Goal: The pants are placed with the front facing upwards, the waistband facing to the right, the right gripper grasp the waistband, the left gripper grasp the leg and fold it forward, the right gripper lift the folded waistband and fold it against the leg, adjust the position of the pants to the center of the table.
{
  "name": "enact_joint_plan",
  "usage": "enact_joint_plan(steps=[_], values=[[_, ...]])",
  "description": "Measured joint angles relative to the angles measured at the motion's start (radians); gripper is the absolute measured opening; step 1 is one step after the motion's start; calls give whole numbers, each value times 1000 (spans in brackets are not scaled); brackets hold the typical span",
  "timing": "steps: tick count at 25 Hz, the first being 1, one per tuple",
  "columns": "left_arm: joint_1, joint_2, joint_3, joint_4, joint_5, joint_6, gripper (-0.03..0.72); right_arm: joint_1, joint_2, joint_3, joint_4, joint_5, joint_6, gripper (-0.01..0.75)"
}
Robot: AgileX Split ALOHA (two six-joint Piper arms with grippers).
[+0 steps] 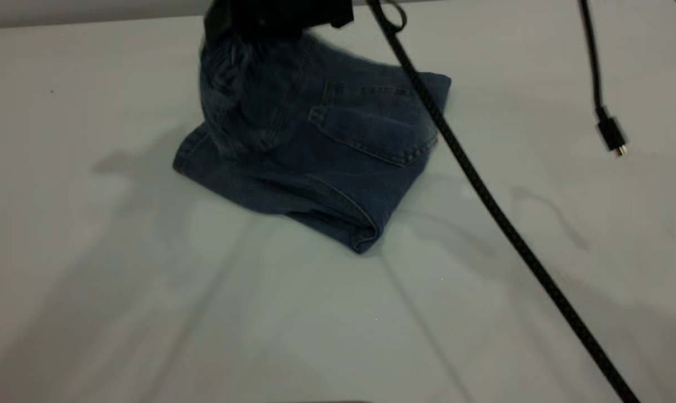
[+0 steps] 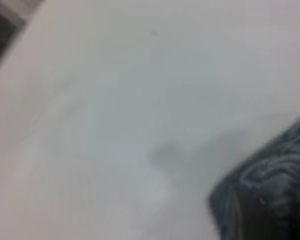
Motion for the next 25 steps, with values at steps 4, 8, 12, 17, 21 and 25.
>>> enact_joint_plan(steps=[4,8,12,17,21,25], values=[[0,0,0,-15,4,0,359,-2,27,-2,9,-75,0,325],[0,11,0,-16,10,0,359,-2,27,-4,3,-67,1,555],[0,49,0,-16,48,35,359,-19,-7,-5,-153,-58,105,620],[0,118,5,-42,84,104,359,-181,-70,-11,-491,164,552,566],[0,180,6,-155,85,237,359,-341,-68,-11,-770,452,804,543],[0,290,6,-293,76,460,359,-454,-68,-11,-856,646,856,538]])
